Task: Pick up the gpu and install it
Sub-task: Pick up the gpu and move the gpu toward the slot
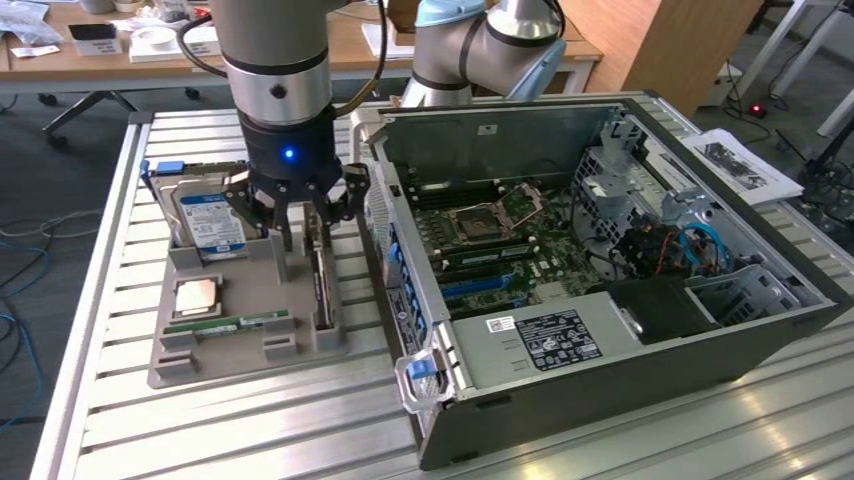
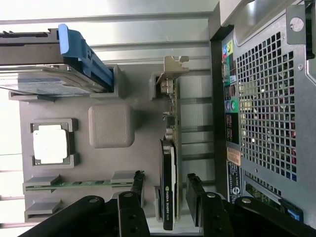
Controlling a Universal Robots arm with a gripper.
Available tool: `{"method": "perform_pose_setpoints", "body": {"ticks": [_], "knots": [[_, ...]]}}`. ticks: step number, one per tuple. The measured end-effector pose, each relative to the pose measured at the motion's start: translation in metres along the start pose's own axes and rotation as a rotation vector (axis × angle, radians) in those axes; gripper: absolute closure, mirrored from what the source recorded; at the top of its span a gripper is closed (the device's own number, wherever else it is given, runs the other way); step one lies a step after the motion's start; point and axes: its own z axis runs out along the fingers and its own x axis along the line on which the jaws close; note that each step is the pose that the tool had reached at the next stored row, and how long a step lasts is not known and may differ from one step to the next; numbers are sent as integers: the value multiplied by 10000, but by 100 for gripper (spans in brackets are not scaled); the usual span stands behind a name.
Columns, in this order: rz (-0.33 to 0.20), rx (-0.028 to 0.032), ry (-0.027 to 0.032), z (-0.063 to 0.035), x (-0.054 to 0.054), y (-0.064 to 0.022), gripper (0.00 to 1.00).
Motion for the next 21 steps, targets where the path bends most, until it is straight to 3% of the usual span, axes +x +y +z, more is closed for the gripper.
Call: {"method": "perform_pose_setpoints", "body": {"ticks": [12, 21], "knots": [[2, -4, -4, 3, -1, 1, 53], [0, -2, -1, 4, -90, 7, 53]]}}
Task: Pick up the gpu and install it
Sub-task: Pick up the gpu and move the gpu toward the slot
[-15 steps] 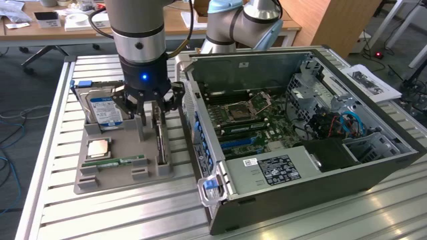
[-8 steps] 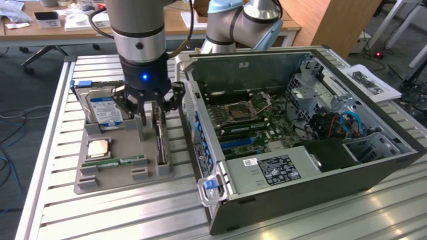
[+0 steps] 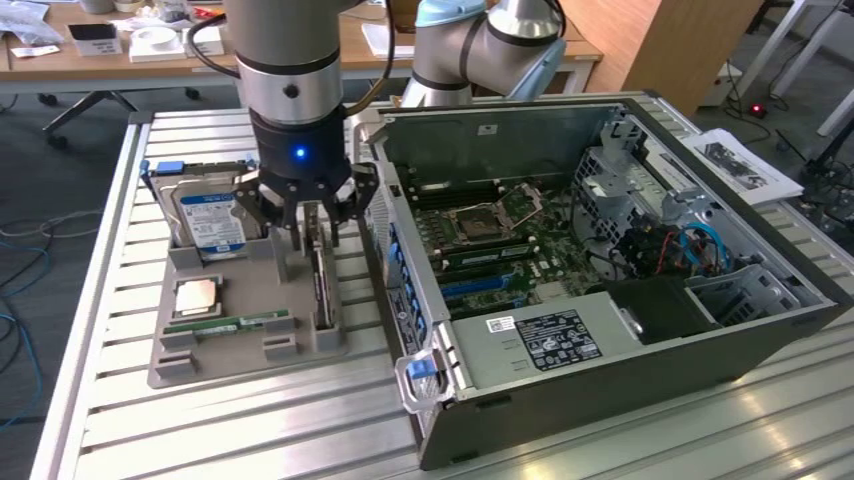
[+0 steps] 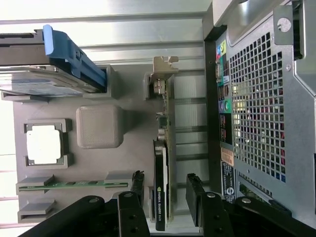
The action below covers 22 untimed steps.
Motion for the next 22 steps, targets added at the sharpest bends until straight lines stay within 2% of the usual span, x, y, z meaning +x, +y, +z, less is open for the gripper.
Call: {"method": "perform_pose_setpoints", "body": {"ticks": [9, 22], "knots": [[0, -2, -3, 11, -11, 1, 53], [0, -1, -7, 192, -6, -8, 53]]}}
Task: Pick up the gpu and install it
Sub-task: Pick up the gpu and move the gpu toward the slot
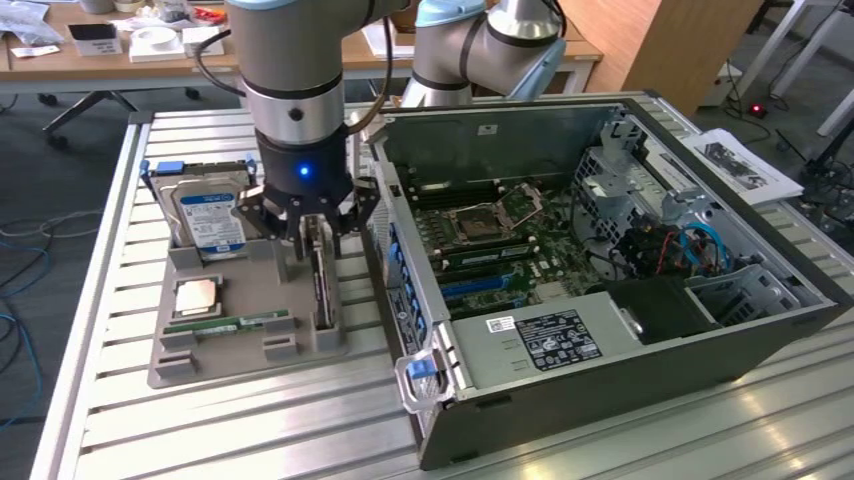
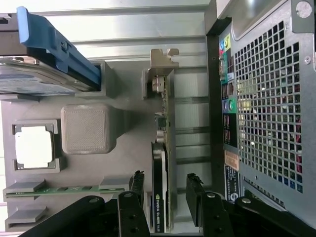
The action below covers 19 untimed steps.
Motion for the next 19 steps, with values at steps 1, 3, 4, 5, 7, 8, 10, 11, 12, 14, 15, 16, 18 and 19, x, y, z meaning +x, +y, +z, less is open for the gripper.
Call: {"method": "perform_pose_setpoints", "body": {"ticks": [1, 3, 4, 5, 7, 8, 10, 11, 12, 14, 15, 16, 18, 19], "knots": [[0, 0, 0, 12, 0, 0, 53], [1, 2, 2, 20, 1, -1, 53], [2, 2, 1, 21, 2, -1, 53], [3, 1, -1, 25, 8, -1, 53], [1, 0, -1, 28, 18, -2, 53], [1, 0, 0, 31, 24, -3, 53], [0, 0, -1, 48, 29, -5, 53], [-2, 0, 0, 61, 31, -6, 53], [-1, 0, 0, 79, 33, -6, 53], [0, 1, 0, 113, 36, -8, 53], [0, 0, -1, 132, 37, -9, 53], [0, 0, -3, 149, 38, -9, 53], [0, -1, -3, 182, 41, -11, 53], [0, 0, -4, 197, 42, -12, 53]]}}
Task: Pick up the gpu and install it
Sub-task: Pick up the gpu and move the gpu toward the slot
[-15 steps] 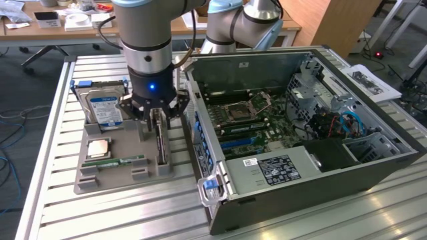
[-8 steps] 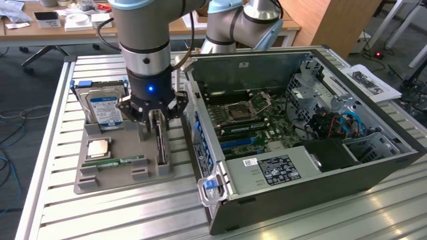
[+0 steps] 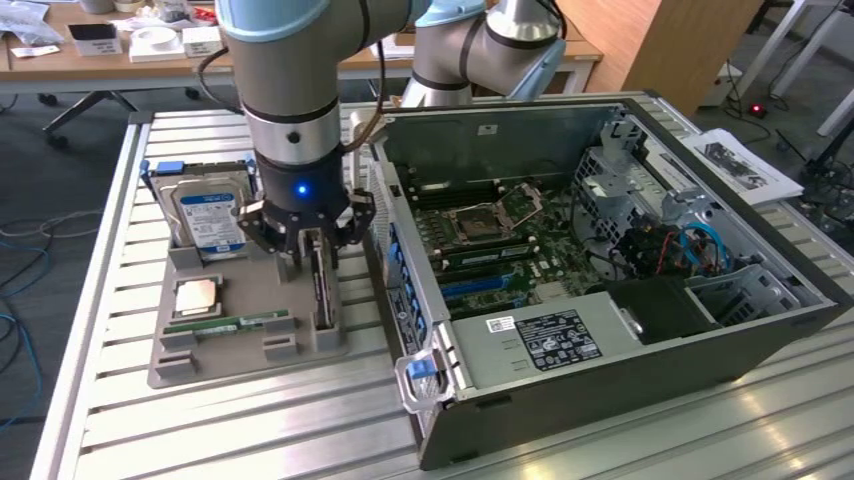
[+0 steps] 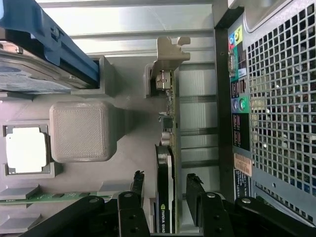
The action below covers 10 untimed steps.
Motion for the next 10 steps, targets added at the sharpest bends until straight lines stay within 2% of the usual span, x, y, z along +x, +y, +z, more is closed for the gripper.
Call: {"method": "perform_pose_setpoints", "body": {"ticks": [5, 10], "knots": [[0, -1, -2, 63, 6, -3, 53], [-1, -3, -4, 80, 6, -4, 53]]}}
